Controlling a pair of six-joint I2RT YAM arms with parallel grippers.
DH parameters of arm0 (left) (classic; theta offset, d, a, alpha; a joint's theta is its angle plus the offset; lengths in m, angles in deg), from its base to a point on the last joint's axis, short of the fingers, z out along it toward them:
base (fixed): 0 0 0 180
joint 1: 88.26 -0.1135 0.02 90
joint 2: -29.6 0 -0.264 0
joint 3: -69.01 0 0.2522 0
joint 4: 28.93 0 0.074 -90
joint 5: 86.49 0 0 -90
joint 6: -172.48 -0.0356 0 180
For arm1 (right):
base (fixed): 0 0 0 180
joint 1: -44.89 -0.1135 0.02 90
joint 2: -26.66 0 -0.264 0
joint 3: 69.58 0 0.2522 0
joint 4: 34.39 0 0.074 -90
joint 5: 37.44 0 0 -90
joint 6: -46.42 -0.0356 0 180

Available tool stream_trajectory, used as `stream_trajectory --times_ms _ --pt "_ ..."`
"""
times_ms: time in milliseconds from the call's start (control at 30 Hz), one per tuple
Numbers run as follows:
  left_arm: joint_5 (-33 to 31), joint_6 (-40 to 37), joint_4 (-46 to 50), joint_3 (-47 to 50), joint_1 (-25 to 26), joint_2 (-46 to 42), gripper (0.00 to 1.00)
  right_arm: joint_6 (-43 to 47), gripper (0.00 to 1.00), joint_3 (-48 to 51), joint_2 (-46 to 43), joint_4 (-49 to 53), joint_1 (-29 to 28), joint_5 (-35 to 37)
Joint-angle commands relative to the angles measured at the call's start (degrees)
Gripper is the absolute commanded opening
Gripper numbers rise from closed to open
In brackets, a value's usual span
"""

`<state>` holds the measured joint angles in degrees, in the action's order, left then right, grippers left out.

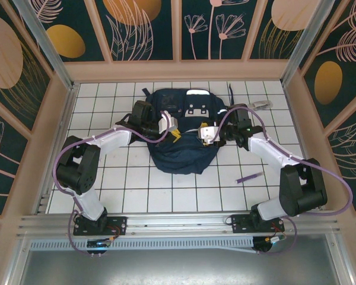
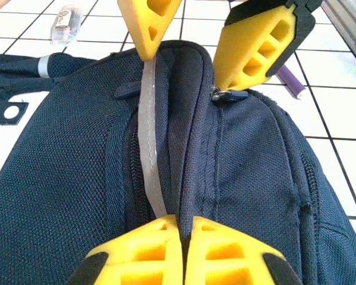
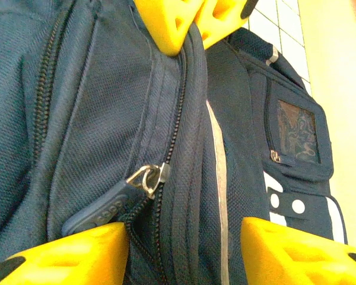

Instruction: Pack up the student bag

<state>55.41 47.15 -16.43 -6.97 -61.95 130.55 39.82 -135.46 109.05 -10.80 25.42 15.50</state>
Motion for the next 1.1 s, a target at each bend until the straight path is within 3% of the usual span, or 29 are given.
stream_trajectory --times_ms 0,200,467,667,833,1067 --pt "4.4 -0.3 -3.7 -1.5 0.6 -0.5 0.0 -2.4 0.53 -2.0 0.0 -0.9 -2.1 -7.3" --pt "4.5 0.8 -5.4 -0.3 0.5 -0.9 0.0 -5.4 0.49 -2.2 2.0 -5.2 -4.2 -6.7" --pt "3.4 1.2 -6.2 0.5 0.6 -1.8 0.0 -8.3 0.32 -3.7 5.3 -6.3 -5.6 -5.7" --pt "1.4 -0.5 -4.6 0.8 0.6 -2.3 0.0 -9.6 0.47 -4.8 3.4 -0.5 -4.9 -4.1" --pt "1.5 -1.3 -3.5 0.1 0.6 -2.3 0.0 -9.3 0.53 -6.2 -1.4 10.7 0.8 -11.8" --pt "2.4 -2.6 -1.8 -1.1 0.6 -1.7 0.0 -6.0 0.54 -6.8 -0.2 14.2 4.0 -5.2"
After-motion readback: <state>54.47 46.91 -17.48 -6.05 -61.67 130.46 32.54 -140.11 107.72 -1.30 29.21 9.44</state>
